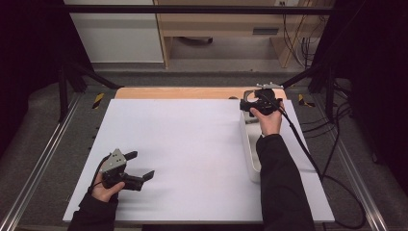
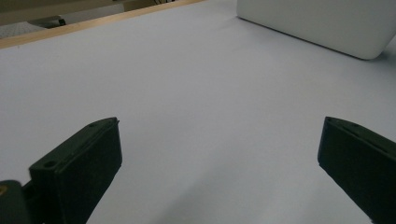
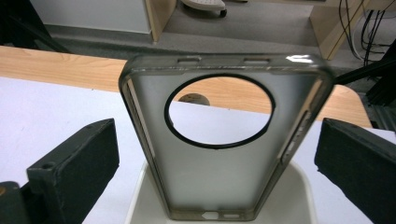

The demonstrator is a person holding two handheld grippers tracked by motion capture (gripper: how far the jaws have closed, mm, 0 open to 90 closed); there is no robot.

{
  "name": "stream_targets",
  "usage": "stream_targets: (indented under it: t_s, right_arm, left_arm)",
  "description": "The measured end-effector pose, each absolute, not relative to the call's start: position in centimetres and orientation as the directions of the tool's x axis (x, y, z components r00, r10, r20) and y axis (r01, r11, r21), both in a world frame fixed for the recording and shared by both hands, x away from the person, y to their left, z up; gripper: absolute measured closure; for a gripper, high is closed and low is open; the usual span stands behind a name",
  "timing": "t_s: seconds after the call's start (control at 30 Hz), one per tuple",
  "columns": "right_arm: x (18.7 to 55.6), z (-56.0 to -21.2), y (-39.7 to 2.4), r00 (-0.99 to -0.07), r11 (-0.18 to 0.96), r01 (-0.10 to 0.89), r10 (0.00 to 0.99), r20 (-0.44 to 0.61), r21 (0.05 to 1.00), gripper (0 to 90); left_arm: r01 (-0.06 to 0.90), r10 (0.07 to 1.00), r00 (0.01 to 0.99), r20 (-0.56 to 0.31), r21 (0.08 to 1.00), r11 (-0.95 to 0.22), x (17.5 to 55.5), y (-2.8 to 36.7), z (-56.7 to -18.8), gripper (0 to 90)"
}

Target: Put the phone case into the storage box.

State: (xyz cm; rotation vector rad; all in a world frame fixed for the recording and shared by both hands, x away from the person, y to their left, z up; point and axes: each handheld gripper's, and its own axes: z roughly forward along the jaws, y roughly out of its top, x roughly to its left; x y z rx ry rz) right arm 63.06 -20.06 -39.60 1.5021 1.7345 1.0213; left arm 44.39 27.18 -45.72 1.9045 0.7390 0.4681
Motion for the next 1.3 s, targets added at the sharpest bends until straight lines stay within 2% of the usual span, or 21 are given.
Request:
stream_targets:
  t_s: [0.43, 0.93, 1.3]
  right_arm:
    - [60.2, -37.8, -20.5, -0.236, 0.038, 0.436, 0.969, 0.073, 0.899, 0.5]
    - [54.2, -36.2, -20.9, -0.463, 0.076, 0.328, 0.882, 0.090, 0.942, 0.5]
    - [49.3, -37.1, -21.7, -0.613, 0.131, 0.251, 0.789, 0.053, 0.959, 0.5]
  left_arm:
    - [0.286, 0.674, 0.738, -0.001, 0.906, -0.312, 44.4, 27.2, -45.7, 0.0]
    - [0.281, 0.672, 0.741, -0.002, 0.909, -0.307, 44.3, 27.1, -45.6, 0.0]
    - [0.276, 0.669, 0.743, -0.004, 0.913, -0.301, 44.2, 27.0, -45.6, 0.0]
